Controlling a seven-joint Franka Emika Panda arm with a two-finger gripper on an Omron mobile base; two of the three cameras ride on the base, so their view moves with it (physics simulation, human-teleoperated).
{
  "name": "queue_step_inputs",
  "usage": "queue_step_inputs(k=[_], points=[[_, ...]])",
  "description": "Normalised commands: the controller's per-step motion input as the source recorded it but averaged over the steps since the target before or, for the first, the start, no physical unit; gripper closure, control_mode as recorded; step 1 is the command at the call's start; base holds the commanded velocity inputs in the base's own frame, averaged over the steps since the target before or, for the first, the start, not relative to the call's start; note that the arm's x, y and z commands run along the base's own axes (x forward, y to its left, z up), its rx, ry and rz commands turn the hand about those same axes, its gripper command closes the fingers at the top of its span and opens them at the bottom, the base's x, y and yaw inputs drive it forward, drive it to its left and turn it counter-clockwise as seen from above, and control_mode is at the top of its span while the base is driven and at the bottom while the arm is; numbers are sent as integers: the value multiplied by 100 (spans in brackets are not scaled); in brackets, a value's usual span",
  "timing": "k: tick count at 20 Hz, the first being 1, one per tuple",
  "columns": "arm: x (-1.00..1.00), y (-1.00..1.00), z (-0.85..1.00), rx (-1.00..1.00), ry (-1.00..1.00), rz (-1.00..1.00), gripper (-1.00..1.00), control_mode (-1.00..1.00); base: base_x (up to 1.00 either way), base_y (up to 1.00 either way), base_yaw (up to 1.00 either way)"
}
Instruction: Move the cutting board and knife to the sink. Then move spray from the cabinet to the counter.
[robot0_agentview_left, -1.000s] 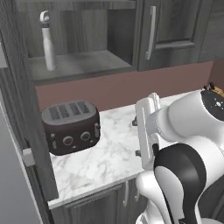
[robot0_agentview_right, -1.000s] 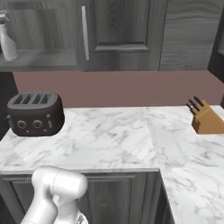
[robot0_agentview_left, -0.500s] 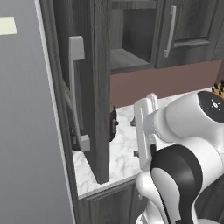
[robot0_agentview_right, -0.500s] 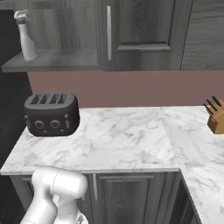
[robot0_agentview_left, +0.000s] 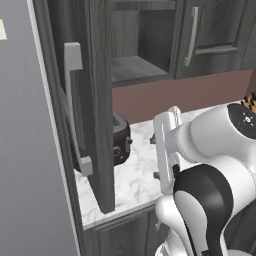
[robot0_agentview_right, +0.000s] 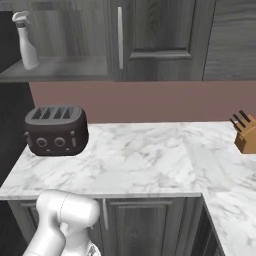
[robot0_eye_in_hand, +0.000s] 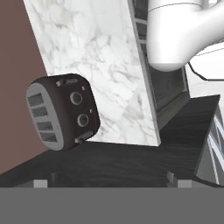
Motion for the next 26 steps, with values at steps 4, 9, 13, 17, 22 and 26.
queue_step_inputs(k=[4, 9, 13, 17, 22, 26], points=[[0, 0, 0, 0, 0, 0, -100, 100, 23, -46, 3], [0, 0, 0, 0, 0, 0, -100, 100, 23, -3, 0], [0, 0, 0, 0, 0, 0, -100, 100, 92, 0, 0], [0, 0, 0, 0, 0, 0, -100, 100, 67, 0, 0], [0, 0, 14, 0, -2, -2, -100, -100, 17, 0, -4], [0, 0, 82, 0, -15, -13, -100, -100, 0, 0, 0]])
